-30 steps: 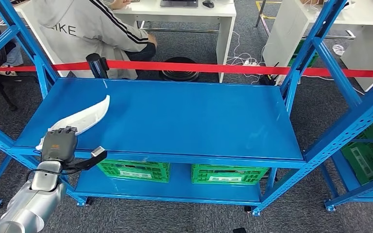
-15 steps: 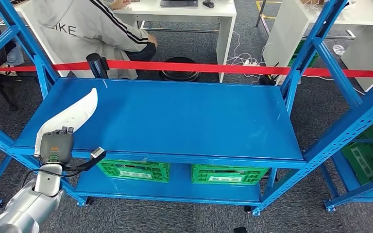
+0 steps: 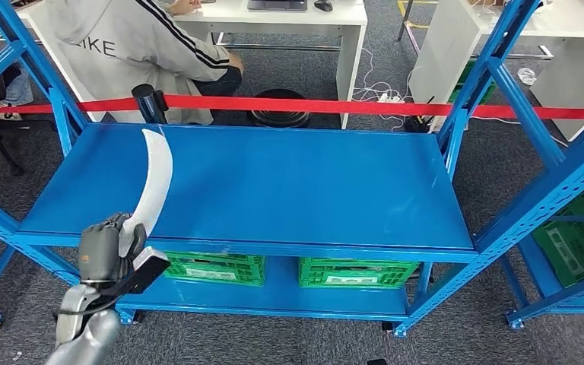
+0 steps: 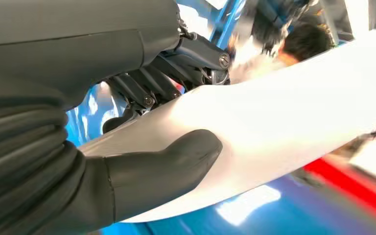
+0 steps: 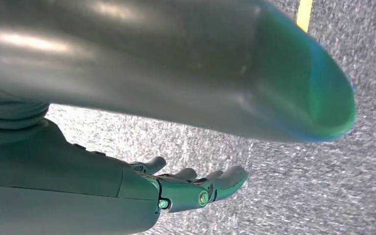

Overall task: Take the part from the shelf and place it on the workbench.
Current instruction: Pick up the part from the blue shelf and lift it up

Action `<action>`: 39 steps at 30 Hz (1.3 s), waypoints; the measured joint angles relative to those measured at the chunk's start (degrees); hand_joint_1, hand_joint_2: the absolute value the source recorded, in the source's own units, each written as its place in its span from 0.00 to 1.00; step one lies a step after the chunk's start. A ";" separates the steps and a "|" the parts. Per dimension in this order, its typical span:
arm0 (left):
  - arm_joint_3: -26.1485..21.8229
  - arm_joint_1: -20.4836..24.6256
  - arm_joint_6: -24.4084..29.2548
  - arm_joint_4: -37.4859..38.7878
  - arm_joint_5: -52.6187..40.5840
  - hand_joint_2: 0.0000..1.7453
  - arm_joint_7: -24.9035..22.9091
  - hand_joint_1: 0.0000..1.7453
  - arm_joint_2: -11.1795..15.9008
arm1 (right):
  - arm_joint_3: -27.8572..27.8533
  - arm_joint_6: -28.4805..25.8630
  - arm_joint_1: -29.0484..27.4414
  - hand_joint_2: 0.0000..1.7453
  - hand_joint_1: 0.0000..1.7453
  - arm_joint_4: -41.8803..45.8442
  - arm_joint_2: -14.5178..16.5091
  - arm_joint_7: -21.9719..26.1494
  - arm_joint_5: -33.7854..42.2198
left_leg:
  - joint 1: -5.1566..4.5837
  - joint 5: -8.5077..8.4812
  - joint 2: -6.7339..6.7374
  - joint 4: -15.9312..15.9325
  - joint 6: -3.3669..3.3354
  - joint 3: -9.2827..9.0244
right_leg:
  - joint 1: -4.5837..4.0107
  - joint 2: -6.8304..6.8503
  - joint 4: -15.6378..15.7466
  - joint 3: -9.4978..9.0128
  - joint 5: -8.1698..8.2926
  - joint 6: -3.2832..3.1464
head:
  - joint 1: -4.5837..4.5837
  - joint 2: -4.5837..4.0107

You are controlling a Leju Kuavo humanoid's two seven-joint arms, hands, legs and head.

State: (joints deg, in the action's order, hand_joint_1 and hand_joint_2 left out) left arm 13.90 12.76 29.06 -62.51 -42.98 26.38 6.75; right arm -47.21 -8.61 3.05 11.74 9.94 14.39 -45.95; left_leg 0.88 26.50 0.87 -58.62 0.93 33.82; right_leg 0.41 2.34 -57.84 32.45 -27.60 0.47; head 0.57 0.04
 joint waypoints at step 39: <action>-15.42 -23.95 -20.08 -40.54 16.14 1.00 8.74 1.00 -8.80 | -2.13 1.49 0.60 0.00 0.00 0.00 -0.15 0.50 0.13 | 0.05 4.96 -1.10 0.87 0.79 -6.69 | -0.65 -1.23 -0.64 2.77 2.78 -1.64 | -0.13 0.00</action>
State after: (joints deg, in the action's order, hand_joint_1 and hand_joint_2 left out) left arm -1.52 -11.18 8.98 -103.05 -26.84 35.11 -2.05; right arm -49.34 -7.11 3.65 11.74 9.79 14.89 -45.82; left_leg 0.92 31.45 -0.22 -57.75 1.72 27.13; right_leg -0.25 1.11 -58.48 35.22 -24.82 -1.16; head 0.44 0.04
